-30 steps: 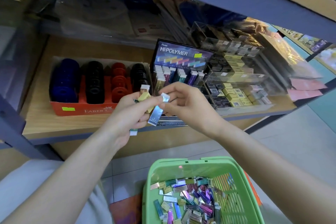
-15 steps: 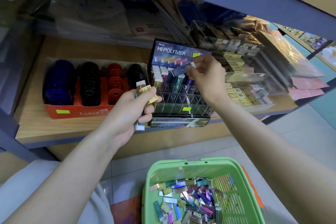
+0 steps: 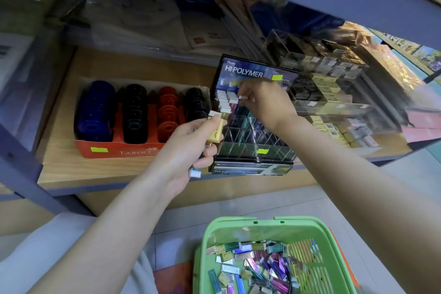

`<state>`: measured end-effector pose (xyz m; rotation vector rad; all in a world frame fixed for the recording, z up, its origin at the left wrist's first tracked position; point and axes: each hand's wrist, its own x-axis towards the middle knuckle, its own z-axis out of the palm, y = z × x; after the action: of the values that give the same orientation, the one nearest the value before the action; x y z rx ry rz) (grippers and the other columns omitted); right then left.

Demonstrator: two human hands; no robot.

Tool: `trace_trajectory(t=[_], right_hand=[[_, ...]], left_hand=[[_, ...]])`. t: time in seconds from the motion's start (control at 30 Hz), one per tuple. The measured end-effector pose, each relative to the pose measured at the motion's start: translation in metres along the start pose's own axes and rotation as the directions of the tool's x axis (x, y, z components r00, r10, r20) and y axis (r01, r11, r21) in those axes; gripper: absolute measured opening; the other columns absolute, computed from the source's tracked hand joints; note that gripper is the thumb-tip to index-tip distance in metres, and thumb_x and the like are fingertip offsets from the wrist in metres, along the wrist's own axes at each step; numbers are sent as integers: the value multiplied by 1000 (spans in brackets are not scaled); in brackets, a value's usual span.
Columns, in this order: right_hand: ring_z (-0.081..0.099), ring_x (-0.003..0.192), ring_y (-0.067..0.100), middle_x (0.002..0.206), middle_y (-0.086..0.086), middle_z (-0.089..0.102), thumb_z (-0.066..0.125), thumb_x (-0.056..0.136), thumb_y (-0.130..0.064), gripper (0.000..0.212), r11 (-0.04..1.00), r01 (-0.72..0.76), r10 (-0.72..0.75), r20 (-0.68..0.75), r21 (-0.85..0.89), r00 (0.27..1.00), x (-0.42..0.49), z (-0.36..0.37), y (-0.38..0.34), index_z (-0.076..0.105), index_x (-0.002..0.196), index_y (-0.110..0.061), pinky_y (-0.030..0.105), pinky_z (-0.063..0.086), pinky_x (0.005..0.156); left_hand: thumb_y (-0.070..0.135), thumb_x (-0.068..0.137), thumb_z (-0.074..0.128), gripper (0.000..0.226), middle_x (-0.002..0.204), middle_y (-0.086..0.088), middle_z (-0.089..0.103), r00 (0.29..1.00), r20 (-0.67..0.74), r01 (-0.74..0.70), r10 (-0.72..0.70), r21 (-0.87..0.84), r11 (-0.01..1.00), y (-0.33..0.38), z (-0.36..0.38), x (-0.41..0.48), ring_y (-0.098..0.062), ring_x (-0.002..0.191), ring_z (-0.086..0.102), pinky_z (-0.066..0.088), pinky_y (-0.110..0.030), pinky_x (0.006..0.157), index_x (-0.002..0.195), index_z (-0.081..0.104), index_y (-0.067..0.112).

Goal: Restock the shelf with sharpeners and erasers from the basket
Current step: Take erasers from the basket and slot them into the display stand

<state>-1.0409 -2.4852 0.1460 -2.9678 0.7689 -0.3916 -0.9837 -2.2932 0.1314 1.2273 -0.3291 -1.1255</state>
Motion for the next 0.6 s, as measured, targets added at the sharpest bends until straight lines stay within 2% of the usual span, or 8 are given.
trace_trajectory(t=[0.13,0.23,0.3,0.37,0.43,0.5,0.6], right_hand=[[56,101,31,99,10,66,66,83,-9,15,996,13,-20,-73,-88,997,-1,7,-1,65,97,-9,33,44,67],[51,108,34,105,11,62,67,82,-11,17,983,23,-48,-134,-181,990,-3,9,1,68,99,-12,37,42,73],[52,105,36,107,13,59,67,84,-12,19,986,20,-48,-174,-163,984,-6,8,2,69,103,-10,39,44,79],[54,102,32,106,13,58,63,88,-12,19,998,22,-34,-216,-58,976,-13,5,-1,67,107,-8,35,42,80],[56,90,18,102,7,58,59,90,-11,16,986,26,8,-204,167,979,-27,-2,-12,64,105,-9,25,41,74],[52,71,4,91,-2,59,58,89,-8,15,901,-16,58,-84,434,995,-48,-15,-26,62,102,-14,15,40,67],[52,67,3,85,-4,59,62,85,-3,23,726,-118,50,120,677,992,-79,-29,-41,59,103,-17,12,42,65]], left_hand=[[32,94,53,37,66,2,39,1000,10,-16,16,7,1000,2,-3,1,-3,40,31,17,-14,37,115,60,2],[33,91,57,34,65,4,41,999,19,-26,26,23,999,3,-4,2,-3,42,31,18,-13,37,111,63,6],[32,90,58,35,57,7,40,999,15,-42,41,48,998,3,-4,1,-3,40,29,17,-13,37,110,63,4],[33,90,59,32,52,9,40,998,6,-57,57,81,995,2,-3,0,-3,39,26,16,-13,37,107,64,6],[32,90,60,25,56,6,40,997,-2,-78,78,94,993,2,-2,0,-4,41,24,16,-13,37,100,64,10],[30,88,63,18,59,5,39,992,-30,-120,123,93,988,0,0,1,-5,44,24,18,-13,35,95,63,13],[26,84,68,14,53,11,45,978,-94,-180,185,59,982,-1,6,2,-3,43,28,22,-11,34,95,66,16]])
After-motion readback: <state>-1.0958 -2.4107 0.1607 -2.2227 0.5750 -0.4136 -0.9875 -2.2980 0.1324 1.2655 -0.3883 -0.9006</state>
